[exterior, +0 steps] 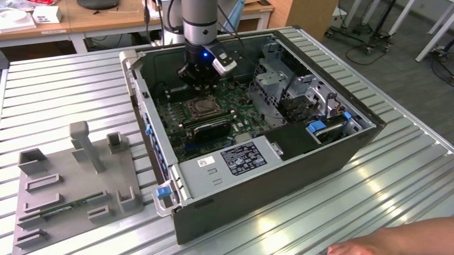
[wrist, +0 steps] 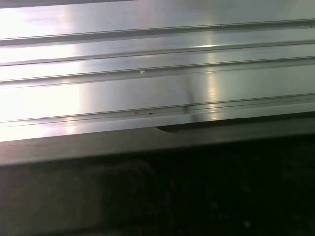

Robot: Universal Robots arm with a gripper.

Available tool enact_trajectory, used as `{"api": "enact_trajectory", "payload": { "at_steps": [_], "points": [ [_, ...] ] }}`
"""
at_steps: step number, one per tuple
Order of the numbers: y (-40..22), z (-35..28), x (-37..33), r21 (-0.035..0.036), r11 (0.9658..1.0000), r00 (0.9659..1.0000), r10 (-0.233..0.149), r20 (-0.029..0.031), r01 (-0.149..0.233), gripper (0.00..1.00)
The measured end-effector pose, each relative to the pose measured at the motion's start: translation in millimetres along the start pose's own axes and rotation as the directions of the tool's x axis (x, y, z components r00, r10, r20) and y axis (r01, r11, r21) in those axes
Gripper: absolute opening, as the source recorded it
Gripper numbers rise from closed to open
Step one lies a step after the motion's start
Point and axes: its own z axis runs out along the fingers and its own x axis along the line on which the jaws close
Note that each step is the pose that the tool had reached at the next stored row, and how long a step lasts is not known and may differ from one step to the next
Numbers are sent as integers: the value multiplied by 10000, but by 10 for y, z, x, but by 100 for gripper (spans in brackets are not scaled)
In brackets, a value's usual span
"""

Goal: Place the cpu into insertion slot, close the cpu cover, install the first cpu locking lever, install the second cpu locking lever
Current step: 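Install the first cpu locking lever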

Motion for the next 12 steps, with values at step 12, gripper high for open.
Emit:
{"api": "enact_trajectory", "payload": {
  "at_steps": [12],
  "points": [
    [7,-344,-19,2,10000,10000,-1,-1,1,10]
  ]
}}
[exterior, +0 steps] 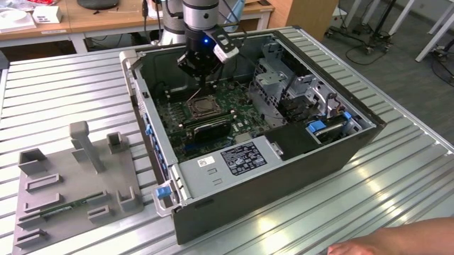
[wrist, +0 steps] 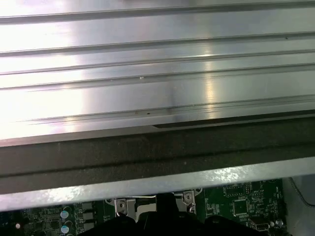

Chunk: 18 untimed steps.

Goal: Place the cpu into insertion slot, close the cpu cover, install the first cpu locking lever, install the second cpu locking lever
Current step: 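Install the first cpu locking lever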

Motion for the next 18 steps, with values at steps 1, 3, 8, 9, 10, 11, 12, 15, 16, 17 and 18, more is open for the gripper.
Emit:
{"api": "enact_trajectory", "payload": {
  "at_steps": [1,3,8,9,10,11,12,15,16,17,18],
  "points": [
    [0,-3,0,-1,10000,10000,0,0,0,10],
    [1,-2,0,-3,10000,10000,1,1,-1,10],
    [-1,-4,3,-75,10000,10000,5,-8,-5,10],
    [-3,-4,6,-135,9999,10000,8,-14,-8,10],
    [-5,-4,8,-206,9998,10000,11,-22,-11,10],
    [-9,-4,12,-285,9996,10000,15,-29,-16,10],
    [-13,-3,17,-396,9992,10000,22,-38,-24,10],
    [-27,-3,27,-746,9972,10000,40,-71,-45,10],
    [-31,-4,28,-821,9966,10000,44,-78,-50,10],
    [-33,-4,28,-847,9964,10000,45,-81,-52,10],
    [-34,-4,28,-852,9963,10000,46,-81,-53,10]
  ]
}}
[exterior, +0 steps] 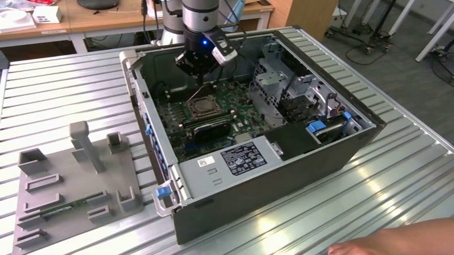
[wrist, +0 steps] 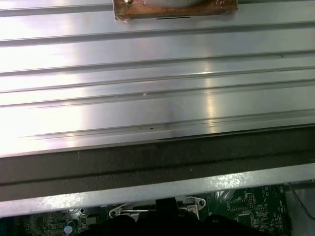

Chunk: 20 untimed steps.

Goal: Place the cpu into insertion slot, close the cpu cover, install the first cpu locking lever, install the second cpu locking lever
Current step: 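Install the first cpu locking lever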

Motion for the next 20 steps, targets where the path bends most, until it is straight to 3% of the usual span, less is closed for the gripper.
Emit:
{"api": "enact_trajectory", "payload": {
  "at_steps": [2,6,9,12,20],
  "points": [
    [-4,-1,0,-40,10000,10000,1,-5,-1,10],
    [-28,-3,5,-379,9993,10000,18,-40,-19,10],
    [-59,-6,11,-512,9987,10000,17,-53,-20,10],
    [-91,-8,17,-553,9985,10000,19,-54,-22,10],
    [-130,7,44,-549,9984,9999,98,-43,-100,10]
  ]
}}
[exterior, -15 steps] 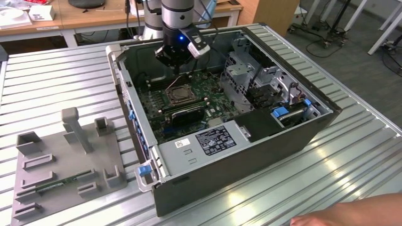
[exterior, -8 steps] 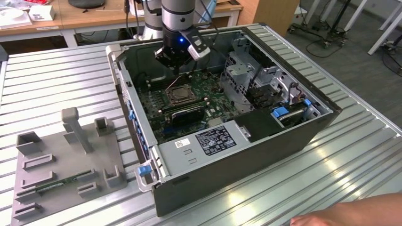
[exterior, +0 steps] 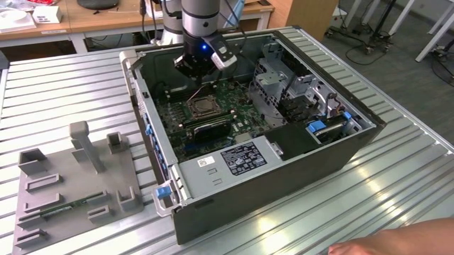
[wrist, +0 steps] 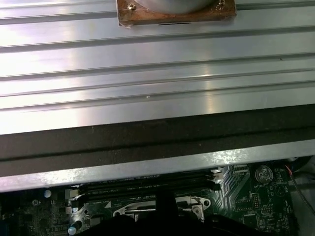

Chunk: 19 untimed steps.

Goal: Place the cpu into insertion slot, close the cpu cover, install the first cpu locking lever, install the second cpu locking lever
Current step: 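Install the first cpu locking lever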

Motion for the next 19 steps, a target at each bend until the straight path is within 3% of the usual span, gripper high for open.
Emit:
{"api": "enact_trajectory", "payload": {
  "at_steps": [6,10,16,19],
  "points": [
    [-7,1,31,-3,10000,10000,37,9,-37,10],
    [-8,1,37,-98,9999,10000,43,3,-43,10],
    [-8,2,37,-106,9999,10000,57,5,-57,10],
    [-9,10,38,-92,9991,9991,418,72,-417,10]
  ]
}}
